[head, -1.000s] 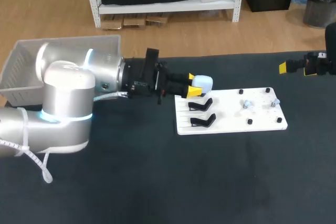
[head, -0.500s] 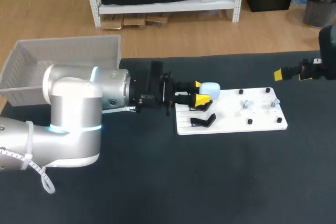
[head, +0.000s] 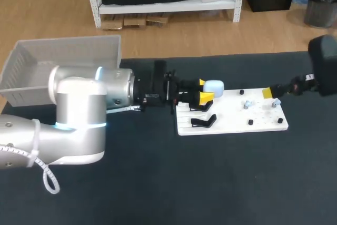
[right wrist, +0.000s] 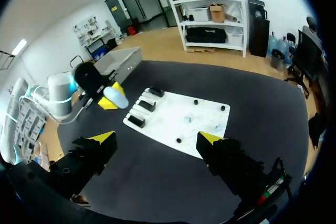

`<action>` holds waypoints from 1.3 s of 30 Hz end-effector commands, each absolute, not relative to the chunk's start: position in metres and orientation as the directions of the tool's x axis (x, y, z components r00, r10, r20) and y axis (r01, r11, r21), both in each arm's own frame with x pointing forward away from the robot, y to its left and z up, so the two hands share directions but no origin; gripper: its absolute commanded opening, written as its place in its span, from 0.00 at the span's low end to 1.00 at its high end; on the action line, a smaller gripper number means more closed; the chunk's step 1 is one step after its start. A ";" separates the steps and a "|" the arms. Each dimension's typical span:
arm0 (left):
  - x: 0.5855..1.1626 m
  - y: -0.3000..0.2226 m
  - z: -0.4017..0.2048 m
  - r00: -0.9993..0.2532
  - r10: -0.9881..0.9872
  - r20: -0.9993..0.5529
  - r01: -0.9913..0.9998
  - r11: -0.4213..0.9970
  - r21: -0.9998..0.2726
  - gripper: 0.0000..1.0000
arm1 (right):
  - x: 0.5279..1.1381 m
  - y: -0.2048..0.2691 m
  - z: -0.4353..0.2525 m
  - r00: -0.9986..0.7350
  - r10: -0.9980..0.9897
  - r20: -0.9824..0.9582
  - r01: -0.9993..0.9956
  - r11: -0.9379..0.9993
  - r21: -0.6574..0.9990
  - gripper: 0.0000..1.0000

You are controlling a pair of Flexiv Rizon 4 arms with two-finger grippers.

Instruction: Pick up each earbud case from the left stands, insert the matching earbuds, close the lid, and place the case in the box.

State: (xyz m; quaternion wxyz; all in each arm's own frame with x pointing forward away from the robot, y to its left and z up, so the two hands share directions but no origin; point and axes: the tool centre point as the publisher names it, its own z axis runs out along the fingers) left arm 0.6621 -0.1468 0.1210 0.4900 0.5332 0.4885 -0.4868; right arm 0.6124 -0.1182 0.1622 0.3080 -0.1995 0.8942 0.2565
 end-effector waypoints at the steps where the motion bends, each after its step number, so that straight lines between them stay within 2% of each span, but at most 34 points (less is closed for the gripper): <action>1: 0.664 -0.149 0.117 0.050 0.027 -0.998 0.998 -0.038 0.049 0.00 | 0.603 -0.110 0.170 -0.735 -0.204 -0.646 -0.505 0.801 0.322 1.00; 16: 0.666 -0.150 0.112 0.043 0.017 -0.999 0.998 -0.039 0.043 0.00 | 0.602 -0.091 0.162 -0.764 -0.218 -0.607 -0.498 0.797 0.340 1.00; 31: 0.666 -0.150 0.112 0.043 0.017 -0.999 0.998 -0.039 0.043 0.00 | 0.619 -0.044 0.158 -0.769 -0.241 -0.592 -0.536 0.747 0.393 1.00; 39: 0.666 -0.150 0.112 0.043 0.017 -0.999 0.998 -0.039 0.043 0.00 | 0.629 -0.025 0.150 -0.772 -0.262 -0.578 -0.535 0.760 0.370 1.00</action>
